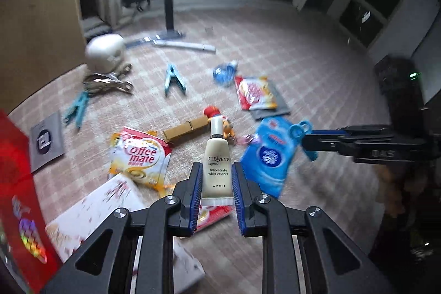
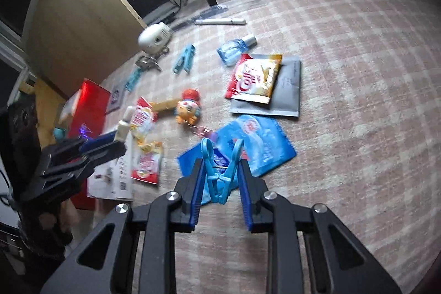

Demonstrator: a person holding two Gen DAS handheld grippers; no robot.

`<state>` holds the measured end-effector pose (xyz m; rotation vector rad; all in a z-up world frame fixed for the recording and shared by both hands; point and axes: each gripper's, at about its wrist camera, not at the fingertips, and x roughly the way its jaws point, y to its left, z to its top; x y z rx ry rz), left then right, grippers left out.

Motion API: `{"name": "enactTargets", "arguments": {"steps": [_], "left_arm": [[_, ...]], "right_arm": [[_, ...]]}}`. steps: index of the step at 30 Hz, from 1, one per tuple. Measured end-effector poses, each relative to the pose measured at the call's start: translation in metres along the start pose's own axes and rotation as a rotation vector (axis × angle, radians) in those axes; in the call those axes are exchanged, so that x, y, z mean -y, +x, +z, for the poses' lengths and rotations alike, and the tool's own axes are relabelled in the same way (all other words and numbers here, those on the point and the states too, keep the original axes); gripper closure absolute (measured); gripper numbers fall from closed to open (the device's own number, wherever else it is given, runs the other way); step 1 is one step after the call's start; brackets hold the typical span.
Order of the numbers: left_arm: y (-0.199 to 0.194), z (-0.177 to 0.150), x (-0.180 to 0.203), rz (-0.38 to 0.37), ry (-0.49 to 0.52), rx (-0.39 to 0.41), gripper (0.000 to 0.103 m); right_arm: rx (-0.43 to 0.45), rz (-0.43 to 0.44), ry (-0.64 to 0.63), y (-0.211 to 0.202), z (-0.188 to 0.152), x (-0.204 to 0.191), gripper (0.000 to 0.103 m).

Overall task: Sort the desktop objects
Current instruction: 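Carry the tube into the red bin with the left tool while the right tool drops the clothespin there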

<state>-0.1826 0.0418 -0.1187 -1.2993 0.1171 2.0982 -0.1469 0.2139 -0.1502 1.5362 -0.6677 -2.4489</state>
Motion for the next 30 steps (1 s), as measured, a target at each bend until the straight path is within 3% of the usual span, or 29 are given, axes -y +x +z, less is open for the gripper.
{"name": "enactTargets", "arguments": {"steps": [6,11,19,25,27,29,30], "left_arm": [[-0.067,-0.010,-0.030,0.102,-0.086,0.134,0.083],[-0.138,-0.042,-0.069,0.255,-0.179,0.236,0.083],[-0.208,-0.107,-0.128,0.453,-0.321,0.290,0.083],[-0.251,-0.150,-0.167,0.580,-0.417,0.325,0.083],[-0.252,-0.154,-0.175,0.595,-0.430,0.318,0.082],[-0.251,-0.156,-0.181,0.636,-0.456,0.304,0.080],[-0.250,-0.157,-0.184,0.659,-0.470,0.303,0.079]], "right_arm": [[0.073,0.069,-0.078,-0.023,0.014,-0.049,0.079],[0.109,0.135,-0.174,-0.027,0.019,-0.114,0.079],[0.085,0.308,-0.391,-0.006,0.004,-0.259,0.079],[0.042,0.352,-0.560,0.025,-0.019,-0.349,0.079],[0.005,0.339,-0.611,0.037,-0.025,-0.371,0.075],[0.000,0.285,-0.635,0.044,-0.027,-0.382,0.051],[0.016,0.271,-0.634,0.043,-0.027,-0.382,0.050]]}}
